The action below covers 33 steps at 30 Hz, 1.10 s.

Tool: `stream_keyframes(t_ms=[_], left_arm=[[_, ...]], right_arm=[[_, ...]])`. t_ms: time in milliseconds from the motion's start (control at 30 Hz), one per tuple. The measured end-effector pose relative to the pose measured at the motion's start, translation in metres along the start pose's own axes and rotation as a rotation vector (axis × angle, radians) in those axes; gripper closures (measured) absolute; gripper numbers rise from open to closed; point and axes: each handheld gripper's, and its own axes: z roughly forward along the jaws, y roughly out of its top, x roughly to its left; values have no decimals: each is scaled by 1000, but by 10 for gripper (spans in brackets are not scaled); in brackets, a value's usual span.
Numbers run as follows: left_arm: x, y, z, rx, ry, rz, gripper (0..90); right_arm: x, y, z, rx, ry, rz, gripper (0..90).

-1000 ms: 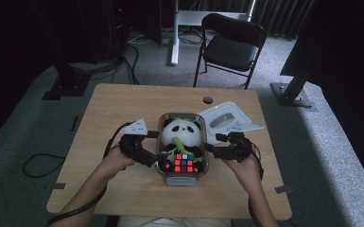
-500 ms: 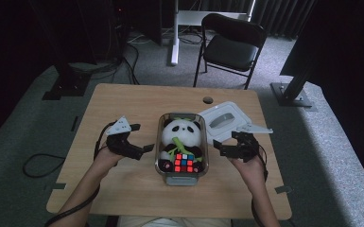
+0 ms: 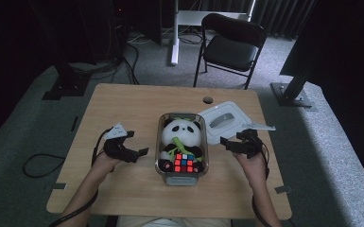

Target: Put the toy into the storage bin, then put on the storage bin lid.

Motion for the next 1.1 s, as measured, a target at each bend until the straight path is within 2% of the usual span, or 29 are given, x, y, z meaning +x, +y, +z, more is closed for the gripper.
stream_keyframes(t_ms=[167,267,467,633,733,767,833,967,1033,1100], left_arm=[[-1,-7,5,21,-10,-2,5],[-2,-10,8,27,8,3,5],[-7,-13,11,30,12,17,5],[-11,-14,16,45,-2,26,5],[-13,-14,19,49,-3,32,4],[-13,-14,19,51,-5,33,5],[-14,-14,20,50,-5,32,5],[-16,-14,21,47,-6,31,5],[-16,-13,21,47,-14,33,5],[-16,-13,21,52,-16,34,5]], right_arm=[[-14,-1,16,10,-49,48,151],[-17,-2,25,18,-66,56,138],[-21,1,44,56,-53,84,142],[-24,7,57,40,-54,119,119],[-22,12,62,20,-97,108,118],[-21,14,64,14,-97,107,118],[-22,19,69,-2,-125,125,119],[-22,30,82,-26,-192,130,139],[-22,35,91,-28,-224,137,139],[-23,39,101,-21,-236,160,138]])
